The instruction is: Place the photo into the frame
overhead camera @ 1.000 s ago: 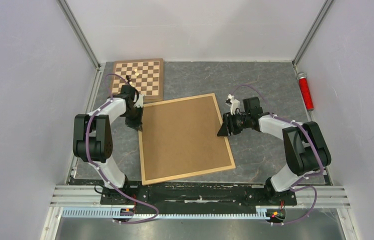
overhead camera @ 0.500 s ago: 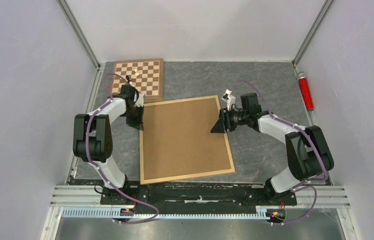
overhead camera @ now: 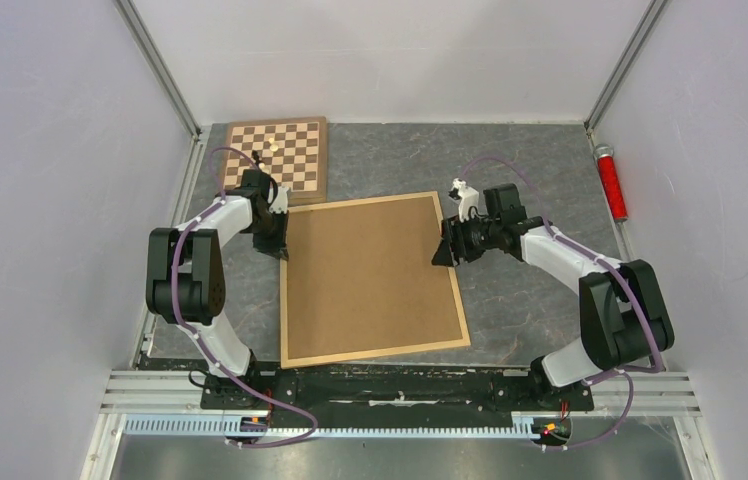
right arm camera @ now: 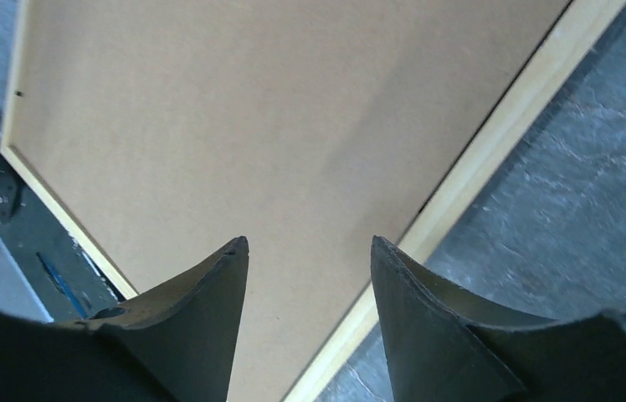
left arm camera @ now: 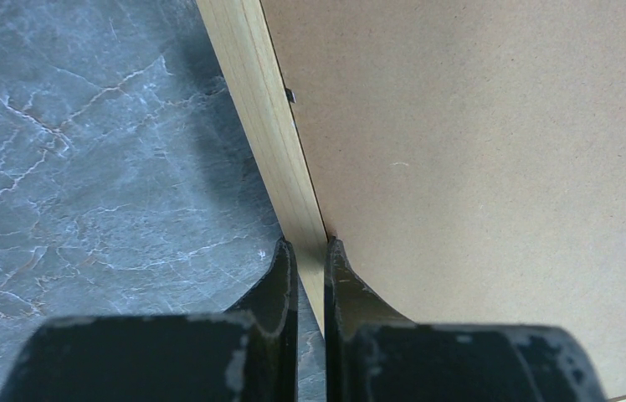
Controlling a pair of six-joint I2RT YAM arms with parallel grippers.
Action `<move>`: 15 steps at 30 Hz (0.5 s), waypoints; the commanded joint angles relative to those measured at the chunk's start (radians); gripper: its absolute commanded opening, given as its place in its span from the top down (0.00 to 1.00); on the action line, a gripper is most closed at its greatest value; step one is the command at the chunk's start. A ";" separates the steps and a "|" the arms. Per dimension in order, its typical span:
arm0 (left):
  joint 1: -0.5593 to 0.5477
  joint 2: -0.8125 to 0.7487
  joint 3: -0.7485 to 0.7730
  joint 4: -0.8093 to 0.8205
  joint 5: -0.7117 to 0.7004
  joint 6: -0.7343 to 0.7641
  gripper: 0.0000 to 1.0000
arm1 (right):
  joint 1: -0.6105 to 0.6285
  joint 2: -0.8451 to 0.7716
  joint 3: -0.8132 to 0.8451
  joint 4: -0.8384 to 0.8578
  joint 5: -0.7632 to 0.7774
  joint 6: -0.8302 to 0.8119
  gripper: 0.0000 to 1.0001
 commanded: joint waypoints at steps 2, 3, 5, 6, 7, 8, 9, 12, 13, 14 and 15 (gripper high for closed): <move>-0.030 0.071 -0.054 0.031 0.069 0.015 0.98 | 0.001 0.008 -0.005 -0.060 0.092 -0.103 0.43; -0.030 0.071 -0.054 0.031 0.070 0.015 0.98 | 0.002 0.018 -0.012 -0.059 0.092 -0.111 0.44; -0.030 0.074 -0.053 0.030 0.071 0.015 0.98 | 0.010 0.042 -0.029 -0.050 0.090 -0.122 0.46; -0.032 0.073 -0.053 0.030 0.072 0.015 0.98 | 0.018 0.052 -0.035 -0.044 0.090 -0.125 0.47; -0.031 0.073 -0.053 0.030 0.072 0.017 0.98 | 0.026 0.062 -0.041 -0.038 0.095 -0.128 0.47; -0.032 0.073 -0.053 0.030 0.071 0.017 0.98 | 0.038 0.070 -0.044 -0.035 0.101 -0.131 0.47; -0.030 0.071 -0.054 0.030 0.070 0.019 0.98 | 0.049 0.082 -0.044 -0.033 0.103 -0.135 0.47; -0.031 0.071 -0.055 0.030 0.071 0.020 0.98 | 0.079 0.114 -0.042 -0.033 0.117 -0.144 0.49; -0.030 0.071 -0.055 0.030 0.071 0.019 0.98 | 0.090 0.125 -0.040 -0.037 0.126 -0.148 0.49; -0.030 0.071 -0.054 0.031 0.070 0.020 0.98 | 0.099 0.136 -0.038 -0.042 0.134 -0.154 0.49; -0.030 0.071 -0.053 0.030 0.071 0.021 0.98 | 0.106 0.143 -0.035 -0.044 0.146 -0.158 0.49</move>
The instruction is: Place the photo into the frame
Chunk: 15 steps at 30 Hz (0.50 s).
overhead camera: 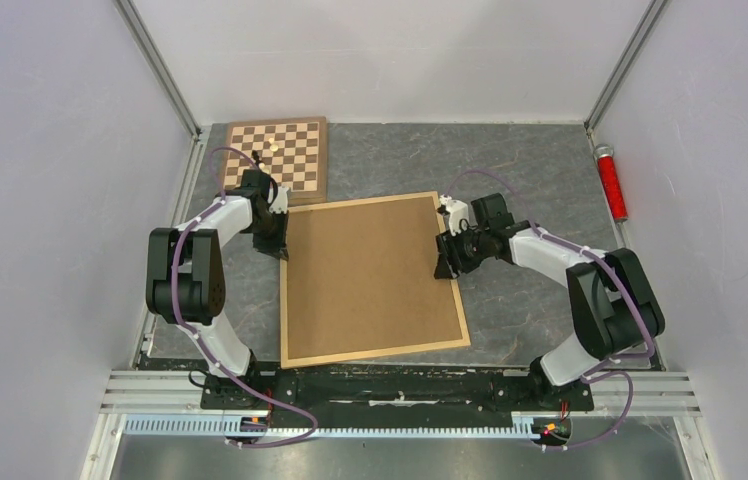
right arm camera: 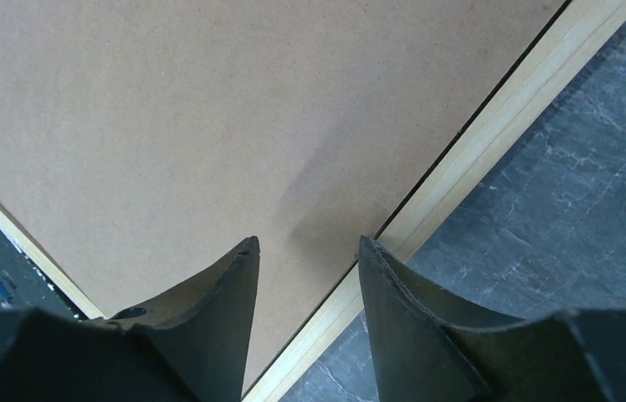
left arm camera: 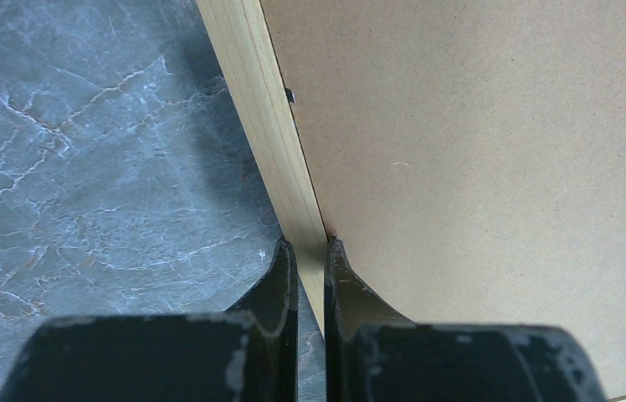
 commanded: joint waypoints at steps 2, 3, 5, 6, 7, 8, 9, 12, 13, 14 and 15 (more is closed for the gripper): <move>-0.030 0.071 -0.053 0.030 0.071 0.022 0.98 | 0.070 0.083 -0.003 -0.005 0.084 -0.055 0.50; -0.032 0.071 -0.053 0.029 0.070 0.023 0.98 | 0.076 0.086 -0.003 -0.009 0.110 -0.065 0.50; -0.030 0.070 -0.054 0.029 0.070 0.023 0.98 | 0.097 0.084 -0.008 -0.009 0.168 -0.086 0.51; -0.030 0.071 -0.053 0.029 0.071 0.023 0.98 | 0.111 0.081 -0.010 -0.011 0.207 -0.103 0.51; -0.031 0.073 -0.053 0.028 0.070 0.023 0.98 | 0.127 0.083 -0.009 -0.018 0.252 -0.116 0.51; -0.030 0.073 -0.053 0.029 0.072 0.023 0.98 | 0.138 0.094 -0.004 -0.030 0.284 -0.129 0.51; -0.031 0.073 -0.052 0.027 0.073 0.024 0.98 | 0.148 0.109 0.007 -0.049 0.304 -0.143 0.51; -0.031 0.073 -0.050 0.025 0.078 0.024 0.98 | 0.163 0.169 0.029 -0.091 0.347 -0.177 0.51; -0.031 0.072 -0.051 0.025 0.079 0.024 0.98 | 0.165 0.186 0.032 -0.096 0.359 -0.184 0.51; -0.032 0.070 -0.051 0.024 0.078 0.024 0.98 | 0.165 0.202 0.035 -0.097 0.368 -0.190 0.51; -0.032 0.068 -0.051 0.024 0.079 0.026 0.98 | 0.165 0.216 0.042 -0.104 0.380 -0.198 0.51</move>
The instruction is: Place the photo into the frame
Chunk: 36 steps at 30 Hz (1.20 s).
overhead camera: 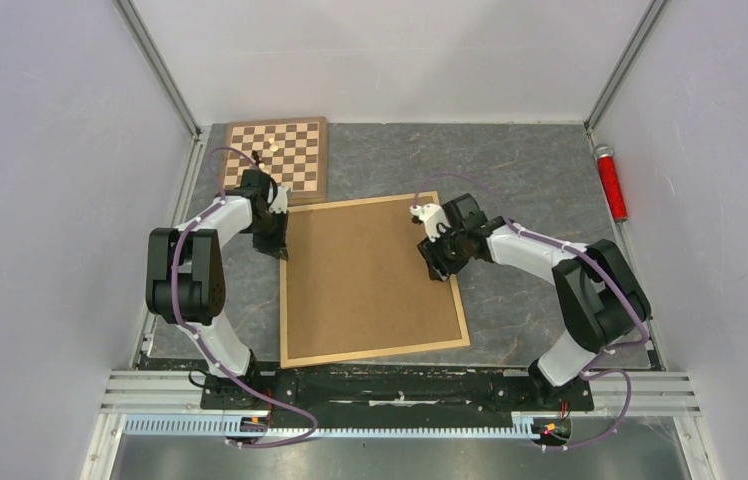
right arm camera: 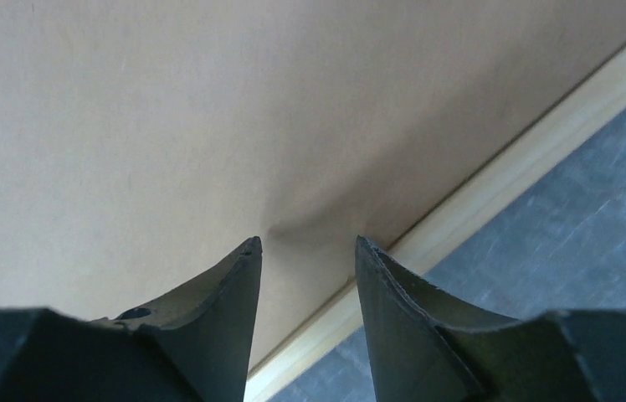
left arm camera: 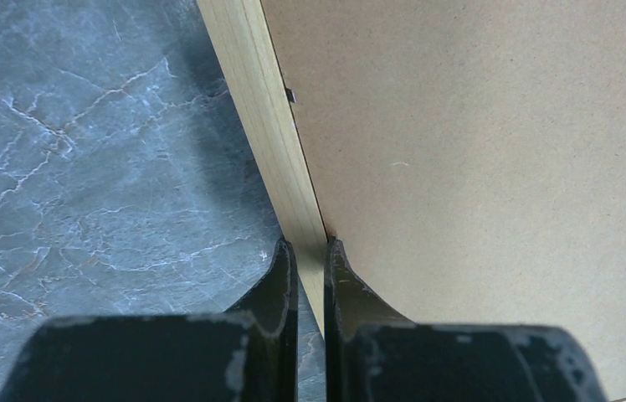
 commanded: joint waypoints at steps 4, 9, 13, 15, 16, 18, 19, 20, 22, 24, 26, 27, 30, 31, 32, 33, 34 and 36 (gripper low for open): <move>-0.032 0.055 -0.053 0.021 0.084 0.028 0.98 | 0.017 0.232 0.019 -0.095 0.161 -0.130 0.51; -0.030 0.052 -0.053 0.021 0.091 0.028 0.98 | 0.017 0.197 0.042 -0.097 0.189 -0.150 0.51; -0.032 0.050 -0.053 0.022 0.092 0.030 0.98 | 0.018 0.125 0.118 -0.100 0.198 -0.150 0.50; -0.030 0.050 -0.053 0.022 0.091 0.030 0.98 | 0.018 0.093 0.166 -0.094 0.207 -0.150 0.50; -0.031 0.049 -0.053 0.021 0.090 0.028 0.98 | 0.017 0.078 0.184 -0.088 0.210 -0.150 0.50; -0.030 0.048 -0.053 0.021 0.086 0.030 0.98 | 0.017 0.062 0.218 -0.079 0.226 -0.152 0.50; -0.030 0.047 -0.053 0.021 0.086 0.029 0.98 | 0.017 0.061 0.238 -0.077 0.231 -0.153 0.50; -0.030 0.045 -0.053 0.021 0.085 0.030 0.98 | 0.018 0.065 0.255 -0.081 0.233 -0.154 0.50; -0.030 0.044 -0.053 0.020 0.085 0.028 0.98 | 0.016 0.076 0.277 -0.084 0.234 -0.159 0.50; -0.030 0.042 -0.053 0.020 0.085 0.029 0.98 | 0.016 0.089 0.282 -0.081 0.226 -0.164 0.50; -0.030 0.044 -0.051 0.020 0.085 0.029 0.98 | 0.016 0.100 0.283 -0.070 0.216 -0.164 0.50; -0.031 0.044 -0.051 0.020 0.085 0.030 0.98 | 0.016 0.107 0.284 -0.067 0.208 -0.164 0.50; -0.030 0.044 -0.051 0.018 0.085 0.030 0.98 | 0.016 0.124 0.290 -0.061 0.183 -0.158 0.50; -0.030 0.044 -0.051 0.019 0.085 0.029 0.98 | 0.016 0.131 0.290 -0.059 0.174 -0.155 0.51; -0.031 0.044 -0.051 0.017 0.084 0.028 0.98 | 0.015 0.137 0.288 -0.056 0.166 -0.153 0.51; -0.030 0.043 -0.051 0.017 0.083 0.028 0.98 | 0.016 0.144 0.287 -0.056 0.158 -0.149 0.51; -0.030 0.041 -0.051 0.017 0.083 0.028 0.98 | 0.016 0.151 0.282 -0.055 0.146 -0.146 0.51; -0.030 0.041 -0.051 0.017 0.082 0.030 0.98 | 0.016 0.165 0.266 -0.049 0.129 -0.138 0.51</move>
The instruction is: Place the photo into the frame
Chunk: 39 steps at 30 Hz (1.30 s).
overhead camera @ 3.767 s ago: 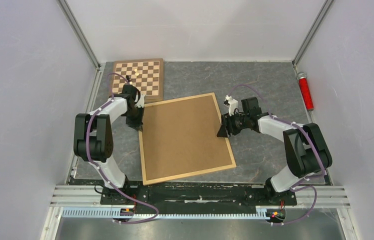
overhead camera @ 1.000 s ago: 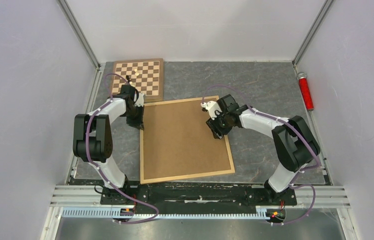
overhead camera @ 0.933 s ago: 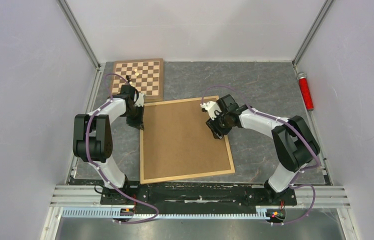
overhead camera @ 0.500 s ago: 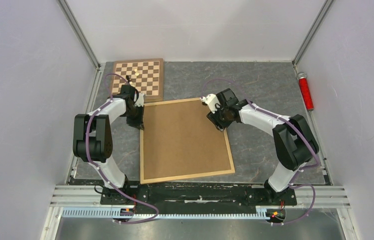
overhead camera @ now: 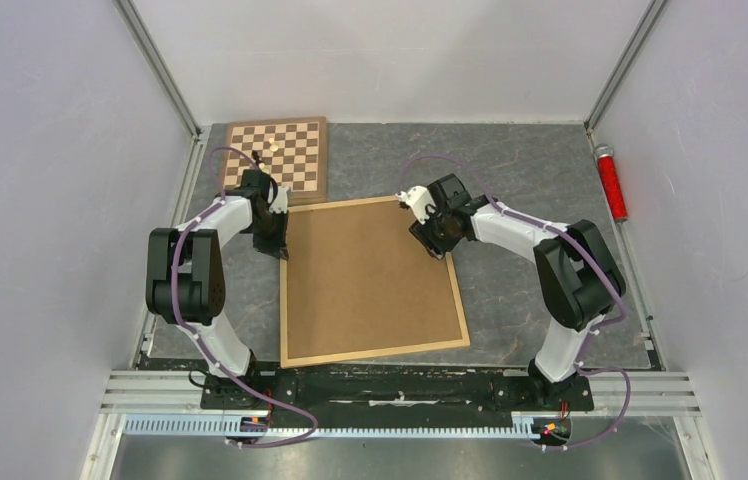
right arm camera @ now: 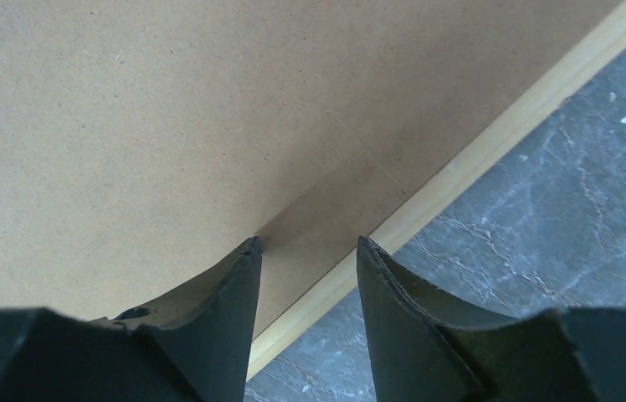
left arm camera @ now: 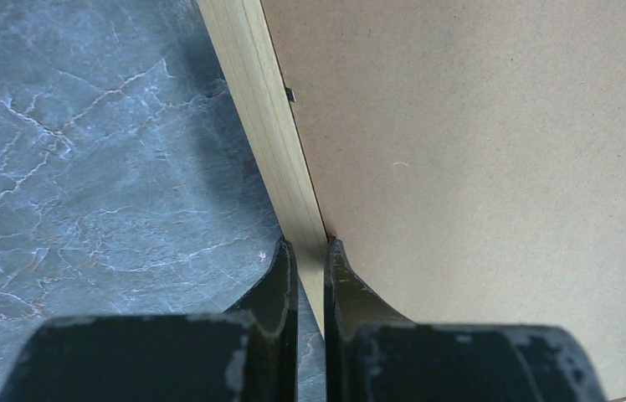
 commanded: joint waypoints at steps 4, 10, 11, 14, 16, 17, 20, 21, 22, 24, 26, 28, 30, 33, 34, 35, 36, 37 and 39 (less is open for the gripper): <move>-0.030 0.043 -0.050 0.015 0.079 0.030 0.98 | 0.001 0.051 -0.032 0.040 -0.094 0.026 0.52; -0.030 0.045 -0.048 0.016 0.080 0.030 0.98 | 0.007 0.086 -0.106 0.059 -0.107 0.031 0.53; -0.031 0.045 -0.048 0.015 0.080 0.029 0.98 | 0.007 0.098 -0.110 0.057 -0.100 0.028 0.53; -0.030 0.043 -0.048 0.012 0.081 0.031 0.98 | 0.005 0.133 -0.110 0.041 -0.079 0.017 0.53; -0.030 0.040 -0.050 0.012 0.081 0.031 0.98 | 0.002 0.157 -0.095 0.021 -0.070 0.005 0.53; -0.030 0.040 -0.050 0.012 0.081 0.031 0.98 | 0.001 0.171 -0.079 0.007 -0.069 -0.003 0.53; -0.030 0.042 -0.050 0.012 0.082 0.032 0.98 | -0.003 0.231 -0.030 -0.042 -0.071 -0.028 0.54; -0.030 0.043 -0.051 0.012 0.083 0.033 0.98 | -0.004 0.248 -0.015 -0.058 -0.076 -0.038 0.54; -0.030 0.043 -0.050 0.011 0.082 0.036 0.98 | -0.006 0.260 -0.009 -0.066 -0.082 -0.043 0.55; -0.030 0.043 -0.051 0.011 0.081 0.039 0.98 | -0.007 0.285 0.007 -0.087 -0.100 -0.051 0.55; -0.030 0.043 -0.051 0.011 0.078 0.040 0.98 | -0.015 0.310 0.023 -0.110 -0.128 -0.055 0.55; -0.030 0.043 -0.050 0.011 0.075 0.042 0.98 | -0.023 0.327 0.038 -0.129 -0.137 -0.061 0.55; -0.030 0.045 -0.048 0.011 0.075 0.042 0.98 | -0.037 0.337 0.056 -0.139 -0.138 -0.067 0.54; -0.030 0.046 -0.048 0.011 0.076 0.044 0.98 | -0.066 0.347 0.106 -0.149 -0.129 -0.069 0.53; -0.031 0.046 -0.048 0.011 0.076 0.045 0.98 | -0.073 0.353 0.128 -0.156 -0.126 -0.070 0.53; -0.030 0.046 -0.048 0.010 0.075 0.047 0.98 | -0.076 0.360 0.150 -0.162 -0.124 -0.072 0.53; -0.030 0.046 -0.050 0.011 0.074 0.047 0.98 | -0.077 0.365 0.171 -0.166 -0.122 -0.073 0.53; -0.030 0.045 -0.050 0.010 0.075 0.048 0.98 | -0.077 0.370 0.184 -0.167 -0.122 -0.073 0.52; -0.030 0.043 -0.051 0.009 0.074 0.051 0.98 | -0.078 0.379 0.214 -0.172 -0.121 -0.073 0.52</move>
